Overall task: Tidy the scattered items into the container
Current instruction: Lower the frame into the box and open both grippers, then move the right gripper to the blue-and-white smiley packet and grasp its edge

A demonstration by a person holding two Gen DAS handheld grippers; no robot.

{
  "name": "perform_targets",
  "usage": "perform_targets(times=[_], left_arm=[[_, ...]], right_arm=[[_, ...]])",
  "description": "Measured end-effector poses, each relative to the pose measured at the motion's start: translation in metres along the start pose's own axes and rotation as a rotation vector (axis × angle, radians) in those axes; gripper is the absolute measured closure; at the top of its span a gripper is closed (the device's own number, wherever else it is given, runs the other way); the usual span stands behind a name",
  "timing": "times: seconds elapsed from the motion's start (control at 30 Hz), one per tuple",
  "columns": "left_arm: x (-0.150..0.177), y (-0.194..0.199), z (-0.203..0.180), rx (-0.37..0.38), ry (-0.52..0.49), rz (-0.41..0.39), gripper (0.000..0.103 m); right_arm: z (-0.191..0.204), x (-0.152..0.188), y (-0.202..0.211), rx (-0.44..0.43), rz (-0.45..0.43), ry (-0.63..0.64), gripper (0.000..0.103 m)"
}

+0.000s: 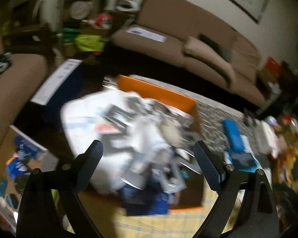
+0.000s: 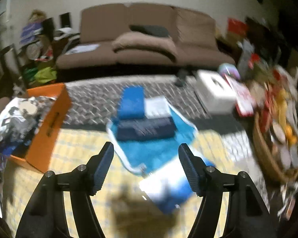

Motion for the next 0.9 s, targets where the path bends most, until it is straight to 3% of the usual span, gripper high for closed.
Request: perform_targets(times=[0.17,0.23,0.57,0.7,0.9], left_arm=[[0.034,-0.004,-0.047,0.102,-0.061,0.075,0.011],[0.048,-0.004,-0.063,0.123,-0.099,0.095,0.011],[0.074,0.000,-0.086,0.099,-0.219,0.101,0.011],[0.076,-0.003,-0.086,0.090,-0.234,0.100,0.011],[0.078,-0.003,-0.084,0.078,-0.260,0.096,0.011]], right_arm=[[-0.030,0.043,-0.007,0.029,0.023,-0.109,0.034],[-0.034,0.066,-0.020,0.038,0.107,-0.166,0.034],[-0.015,0.094,-0.062,-0.010,0.230,-0.132,0.034],[-0.020,0.110,-0.068,0.051,0.297,-0.059,0.026],[-0.049,0.111,-0.065,0.074,0.302,-0.223,0.020]])
Point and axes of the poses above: each gripper's, at about its wrist camera, not at the fingertips, and y roughly against the way its jaws point, z to its left, x to its underside, the point moved 9 cm from there along -y, roughly the way its jaws point, and after that the axes turned 15 degrees about -z, right-handed, at the moved point
